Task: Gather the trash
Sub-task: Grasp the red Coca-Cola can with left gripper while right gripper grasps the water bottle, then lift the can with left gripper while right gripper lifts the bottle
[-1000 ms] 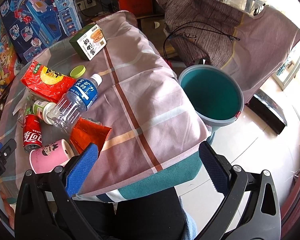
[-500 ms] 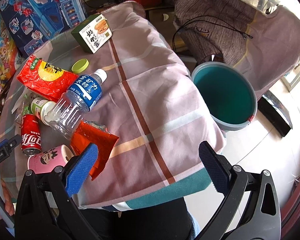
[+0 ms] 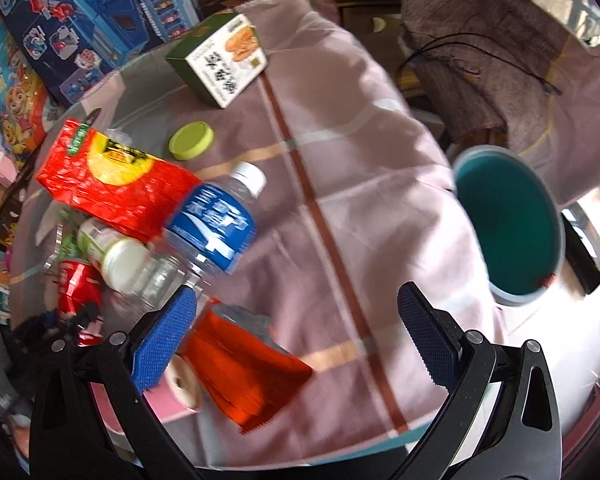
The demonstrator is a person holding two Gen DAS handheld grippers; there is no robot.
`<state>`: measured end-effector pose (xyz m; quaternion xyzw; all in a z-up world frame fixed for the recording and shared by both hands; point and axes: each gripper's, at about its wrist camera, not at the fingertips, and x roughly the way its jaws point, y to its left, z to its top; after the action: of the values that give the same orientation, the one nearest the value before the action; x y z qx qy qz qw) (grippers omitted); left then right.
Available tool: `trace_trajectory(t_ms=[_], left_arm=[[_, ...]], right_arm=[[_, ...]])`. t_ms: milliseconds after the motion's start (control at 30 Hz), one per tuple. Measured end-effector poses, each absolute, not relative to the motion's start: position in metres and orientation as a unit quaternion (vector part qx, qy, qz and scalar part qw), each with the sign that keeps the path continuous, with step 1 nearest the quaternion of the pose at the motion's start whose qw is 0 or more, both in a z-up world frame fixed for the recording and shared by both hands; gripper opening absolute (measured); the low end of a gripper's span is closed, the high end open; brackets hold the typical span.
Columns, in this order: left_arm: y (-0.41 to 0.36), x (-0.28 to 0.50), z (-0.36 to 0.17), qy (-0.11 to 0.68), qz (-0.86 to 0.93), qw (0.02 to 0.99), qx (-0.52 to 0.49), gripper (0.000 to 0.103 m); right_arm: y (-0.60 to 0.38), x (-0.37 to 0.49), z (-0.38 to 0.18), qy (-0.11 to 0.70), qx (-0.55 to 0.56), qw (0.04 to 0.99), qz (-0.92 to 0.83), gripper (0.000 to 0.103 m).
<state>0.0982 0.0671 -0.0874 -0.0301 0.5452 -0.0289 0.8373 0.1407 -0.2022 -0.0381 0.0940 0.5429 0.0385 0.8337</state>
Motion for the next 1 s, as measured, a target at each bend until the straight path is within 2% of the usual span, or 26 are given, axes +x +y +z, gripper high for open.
trace_trajectory(t_ms=[467,567,667,1000], left_arm=[[0.077,0.108,-0.099,0.565,-0.055,0.823,-0.026,0.055],[0.076,0.108,-0.098,0.562,-0.058,0.825,-0.026,0.054],[0.073,0.106,-0.088,0.549,-0.062,0.833,-0.024,0.054],[0.07,0.104,-0.018,0.489,-0.084,0.867,-0.042,0.053]], right_arm=[[-0.155,0.193,-0.089,0.625,0.151,0.761,0.081,0.094],[-0.146,0.193,-0.095,0.63,0.161,0.752,0.108,0.068],[-0.143,0.19,-0.086,0.603,0.139,0.777,0.114,0.067],[-0.171,0.183,-0.022,0.525,0.17,0.824,0.129,0.066]])
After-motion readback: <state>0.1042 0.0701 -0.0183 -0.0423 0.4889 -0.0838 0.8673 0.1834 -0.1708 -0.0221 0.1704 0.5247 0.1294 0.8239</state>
